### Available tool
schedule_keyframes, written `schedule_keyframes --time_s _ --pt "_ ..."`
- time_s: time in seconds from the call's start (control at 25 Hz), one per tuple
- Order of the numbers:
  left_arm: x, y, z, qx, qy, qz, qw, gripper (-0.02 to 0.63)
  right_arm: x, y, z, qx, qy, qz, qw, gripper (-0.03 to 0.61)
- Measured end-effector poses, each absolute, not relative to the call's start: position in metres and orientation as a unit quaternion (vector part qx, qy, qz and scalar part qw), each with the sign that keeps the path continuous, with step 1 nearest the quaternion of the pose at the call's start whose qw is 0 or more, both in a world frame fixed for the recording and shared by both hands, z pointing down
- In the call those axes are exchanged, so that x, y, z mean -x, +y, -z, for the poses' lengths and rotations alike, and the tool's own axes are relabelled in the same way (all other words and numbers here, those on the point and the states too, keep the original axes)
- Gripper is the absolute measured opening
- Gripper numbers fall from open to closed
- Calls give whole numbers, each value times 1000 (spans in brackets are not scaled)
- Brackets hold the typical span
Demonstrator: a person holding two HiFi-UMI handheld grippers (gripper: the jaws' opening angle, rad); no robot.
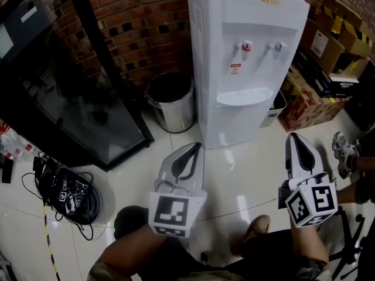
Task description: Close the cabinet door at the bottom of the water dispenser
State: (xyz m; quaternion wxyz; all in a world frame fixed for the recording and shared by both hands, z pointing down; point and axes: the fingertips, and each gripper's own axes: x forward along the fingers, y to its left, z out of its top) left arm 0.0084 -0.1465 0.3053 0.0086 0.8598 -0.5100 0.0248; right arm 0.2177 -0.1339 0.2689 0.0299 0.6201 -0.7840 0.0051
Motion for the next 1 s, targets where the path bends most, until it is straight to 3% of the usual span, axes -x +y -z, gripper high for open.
schedule_keyframes --time_s 0.28,0.72,1.0 --pt "3 -110 -297 -855 -516 -40 -30 0 -182 -90 -275 -587 -808 -14 35 0" --pt "6 -68 -304 -865 -500 -29 16 0 -155 -51 -291 -571 -818 -20 65 0" --pt "6 -72 -316 -860 -508 -52 11 0 -156 -53 -300 -581 -810 -20 71 0"
